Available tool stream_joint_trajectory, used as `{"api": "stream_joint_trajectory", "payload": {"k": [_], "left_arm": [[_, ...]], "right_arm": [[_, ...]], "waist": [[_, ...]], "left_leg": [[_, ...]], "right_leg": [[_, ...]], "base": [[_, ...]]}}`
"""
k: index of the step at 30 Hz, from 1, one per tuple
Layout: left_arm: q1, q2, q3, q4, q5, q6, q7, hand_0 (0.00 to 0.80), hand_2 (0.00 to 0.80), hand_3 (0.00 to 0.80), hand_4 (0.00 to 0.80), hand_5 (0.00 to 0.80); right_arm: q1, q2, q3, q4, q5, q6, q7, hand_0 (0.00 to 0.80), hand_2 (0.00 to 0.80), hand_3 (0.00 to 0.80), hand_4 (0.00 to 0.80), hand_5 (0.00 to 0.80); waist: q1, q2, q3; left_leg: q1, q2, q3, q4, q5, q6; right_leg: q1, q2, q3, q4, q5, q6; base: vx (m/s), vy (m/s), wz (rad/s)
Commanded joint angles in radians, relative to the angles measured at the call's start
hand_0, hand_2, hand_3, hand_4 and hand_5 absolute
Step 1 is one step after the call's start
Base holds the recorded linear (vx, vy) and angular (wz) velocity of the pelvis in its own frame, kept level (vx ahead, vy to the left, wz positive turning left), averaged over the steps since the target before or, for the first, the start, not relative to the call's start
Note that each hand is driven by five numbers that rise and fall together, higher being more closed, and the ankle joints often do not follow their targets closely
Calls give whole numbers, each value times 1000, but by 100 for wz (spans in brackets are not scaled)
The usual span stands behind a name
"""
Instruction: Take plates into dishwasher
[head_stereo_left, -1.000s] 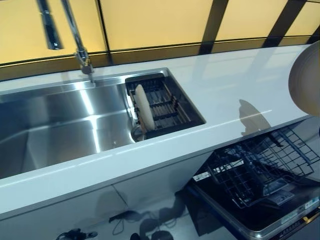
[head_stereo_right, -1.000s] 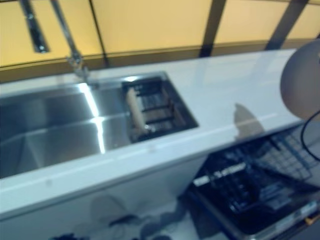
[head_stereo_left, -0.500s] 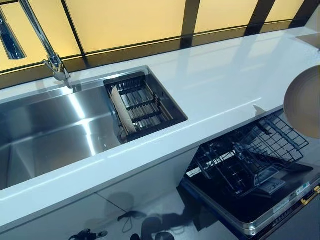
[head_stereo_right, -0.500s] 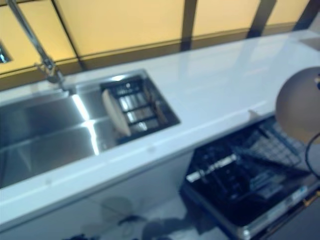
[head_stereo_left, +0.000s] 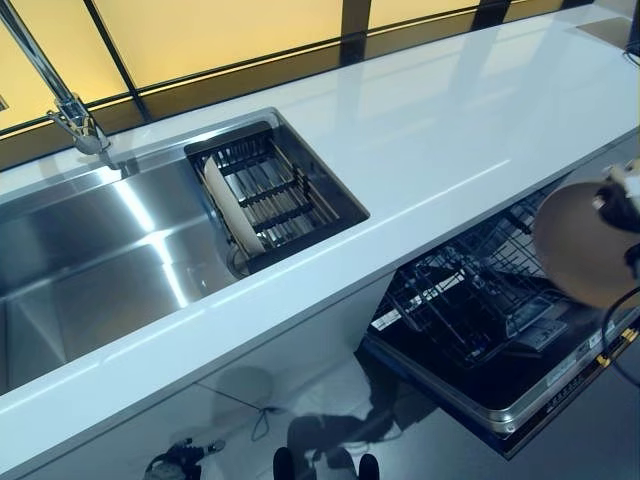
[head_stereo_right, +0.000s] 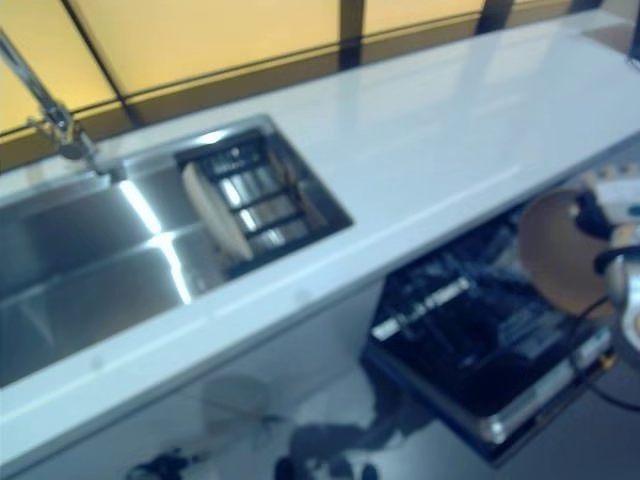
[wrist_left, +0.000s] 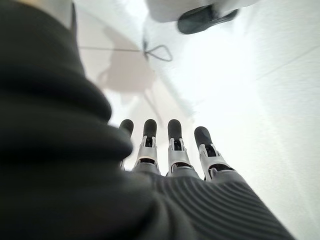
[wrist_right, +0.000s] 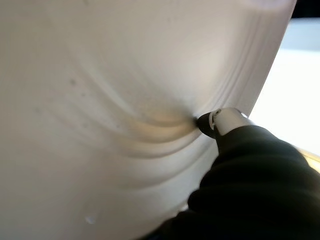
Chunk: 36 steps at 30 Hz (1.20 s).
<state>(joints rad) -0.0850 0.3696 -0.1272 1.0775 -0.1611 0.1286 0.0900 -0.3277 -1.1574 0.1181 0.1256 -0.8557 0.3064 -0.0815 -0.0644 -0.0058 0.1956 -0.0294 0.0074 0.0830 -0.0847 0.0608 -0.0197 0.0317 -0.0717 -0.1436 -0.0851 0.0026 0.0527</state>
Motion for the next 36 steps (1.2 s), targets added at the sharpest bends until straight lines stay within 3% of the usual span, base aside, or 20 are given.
{"api": "stream_joint_trajectory", "payload": {"k": [1,13,36], "left_arm": [[6,30,-14,64,-12,-19,29,0,0,0,0,0],[42,15,-15,61,10,-23,11,0,0,0,0,0],[44,14,-53,20,19,15,5,0,0,0,0,0]], "right_arm": [[-25,2,17,7,-61,72,-10,800,800,800,800,800],[-32,62,67,47,-44,89,13,800,800,800,800,800],[-113,159,228,148,-176,181,49,800,800,800,800,800]], "waist": [[32,-25,-18],[44,-22,-34],[77,-9,-38]], "left_leg": [[68,-25,15,-3,-121,56],[87,-25,28,-3,-140,64],[81,-28,17,-3,-135,57]], "right_leg": [[-24,55,-17,49,-36,12],[0,48,-19,30,-37,15],[23,43,-38,-2,-32,15]], "base": [[23,41,4],[8,13,1],[0,0,0]]}}
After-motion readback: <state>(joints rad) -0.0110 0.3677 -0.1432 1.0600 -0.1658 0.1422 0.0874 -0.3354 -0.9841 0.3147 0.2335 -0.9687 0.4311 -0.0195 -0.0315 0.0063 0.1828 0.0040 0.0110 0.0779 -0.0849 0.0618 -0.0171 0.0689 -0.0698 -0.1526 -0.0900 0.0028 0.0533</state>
